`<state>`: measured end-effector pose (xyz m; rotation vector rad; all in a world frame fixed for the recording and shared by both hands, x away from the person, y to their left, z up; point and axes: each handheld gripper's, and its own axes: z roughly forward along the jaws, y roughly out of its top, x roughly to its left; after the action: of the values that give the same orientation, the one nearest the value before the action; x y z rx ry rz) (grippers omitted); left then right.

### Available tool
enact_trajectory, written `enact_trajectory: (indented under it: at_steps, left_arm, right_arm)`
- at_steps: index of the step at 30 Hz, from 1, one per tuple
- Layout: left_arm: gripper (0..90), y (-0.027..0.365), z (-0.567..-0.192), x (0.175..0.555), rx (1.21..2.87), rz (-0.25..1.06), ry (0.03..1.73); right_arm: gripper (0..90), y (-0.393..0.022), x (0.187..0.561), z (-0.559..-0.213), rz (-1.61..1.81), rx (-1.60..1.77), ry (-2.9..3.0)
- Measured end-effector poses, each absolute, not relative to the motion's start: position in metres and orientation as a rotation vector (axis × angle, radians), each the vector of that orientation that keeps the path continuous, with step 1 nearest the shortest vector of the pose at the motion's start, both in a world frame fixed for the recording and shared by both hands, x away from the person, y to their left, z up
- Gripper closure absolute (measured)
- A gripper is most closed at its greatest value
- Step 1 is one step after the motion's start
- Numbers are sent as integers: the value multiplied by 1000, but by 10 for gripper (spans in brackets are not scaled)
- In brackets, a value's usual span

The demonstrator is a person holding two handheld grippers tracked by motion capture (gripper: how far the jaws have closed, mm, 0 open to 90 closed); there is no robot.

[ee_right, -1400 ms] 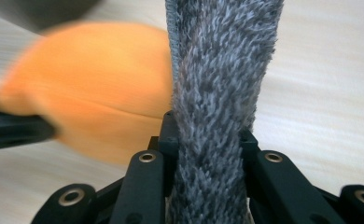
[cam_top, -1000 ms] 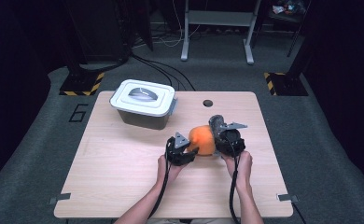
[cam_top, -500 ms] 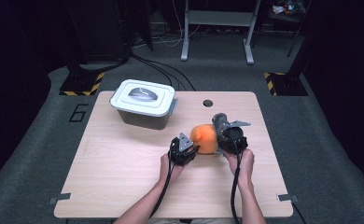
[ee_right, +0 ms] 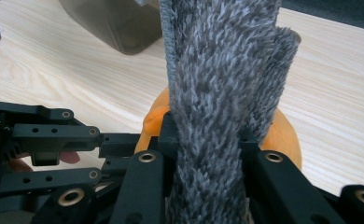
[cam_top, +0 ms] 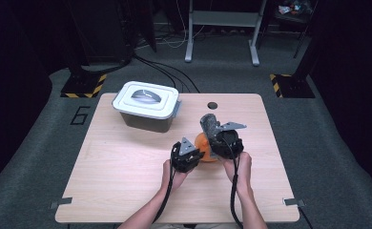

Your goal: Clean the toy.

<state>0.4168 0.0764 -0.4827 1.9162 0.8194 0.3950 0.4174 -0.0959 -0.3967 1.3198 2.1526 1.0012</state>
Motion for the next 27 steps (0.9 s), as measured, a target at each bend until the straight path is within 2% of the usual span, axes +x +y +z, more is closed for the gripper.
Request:
enact_trajectory:
  at_steps: [11,27]
  left_arm:
    - [792,78,-489,423,1915,393,853]
    - [780,79,-490,423,1913,393,848]
  right_arm:
    - [731,-81,426,-410,836,1280,2129]
    - [731,-126,438,-425,821,1447,2059]
